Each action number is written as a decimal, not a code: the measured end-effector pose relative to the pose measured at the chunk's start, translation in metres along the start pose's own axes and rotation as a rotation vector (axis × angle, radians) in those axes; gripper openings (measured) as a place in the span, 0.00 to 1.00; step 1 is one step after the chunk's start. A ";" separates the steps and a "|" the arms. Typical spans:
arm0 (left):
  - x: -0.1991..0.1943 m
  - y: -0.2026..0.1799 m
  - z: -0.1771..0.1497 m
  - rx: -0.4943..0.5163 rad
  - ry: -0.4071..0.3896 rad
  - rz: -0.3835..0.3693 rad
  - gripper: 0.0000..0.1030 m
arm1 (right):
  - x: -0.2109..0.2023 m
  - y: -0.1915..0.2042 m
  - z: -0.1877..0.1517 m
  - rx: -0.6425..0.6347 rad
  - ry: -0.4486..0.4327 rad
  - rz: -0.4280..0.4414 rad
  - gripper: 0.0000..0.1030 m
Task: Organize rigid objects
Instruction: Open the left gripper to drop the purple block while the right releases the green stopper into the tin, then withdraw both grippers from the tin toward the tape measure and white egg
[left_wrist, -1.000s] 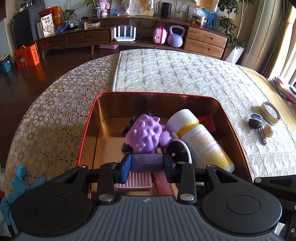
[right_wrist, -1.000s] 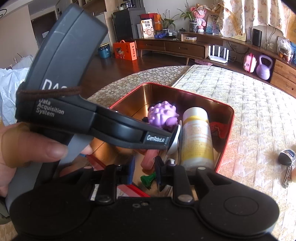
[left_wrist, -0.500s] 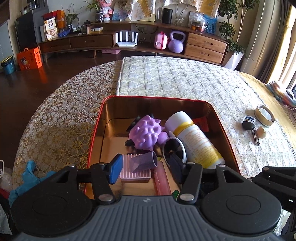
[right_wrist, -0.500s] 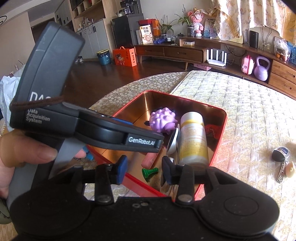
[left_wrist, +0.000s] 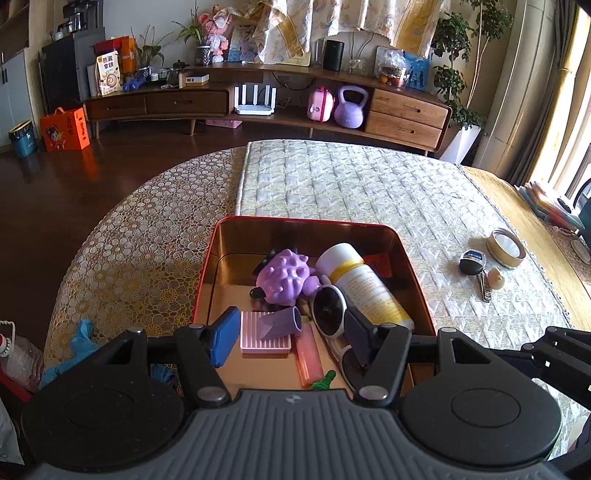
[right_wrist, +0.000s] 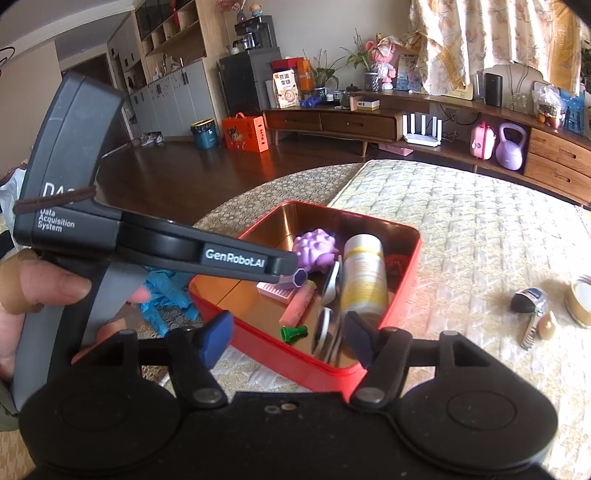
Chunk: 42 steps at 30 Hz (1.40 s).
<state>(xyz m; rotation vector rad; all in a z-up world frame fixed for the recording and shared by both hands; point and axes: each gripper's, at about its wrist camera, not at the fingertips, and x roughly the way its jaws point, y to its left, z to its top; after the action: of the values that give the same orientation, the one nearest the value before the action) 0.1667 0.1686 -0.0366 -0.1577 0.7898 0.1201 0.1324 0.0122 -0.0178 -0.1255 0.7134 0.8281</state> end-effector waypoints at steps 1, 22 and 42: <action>-0.002 -0.002 0.000 0.003 -0.003 -0.004 0.59 | -0.004 -0.002 -0.001 0.001 -0.003 -0.004 0.68; -0.022 -0.085 -0.011 0.062 -0.063 -0.092 0.80 | -0.064 -0.074 -0.039 0.143 -0.073 -0.141 1.00; 0.040 -0.180 0.019 0.171 -0.024 -0.142 0.80 | -0.084 -0.168 -0.068 0.125 -0.083 -0.210 0.98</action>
<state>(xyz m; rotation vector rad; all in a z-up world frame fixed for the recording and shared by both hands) 0.2381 -0.0025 -0.0351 -0.0502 0.7590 -0.0793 0.1774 -0.1807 -0.0454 -0.0522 0.6594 0.5831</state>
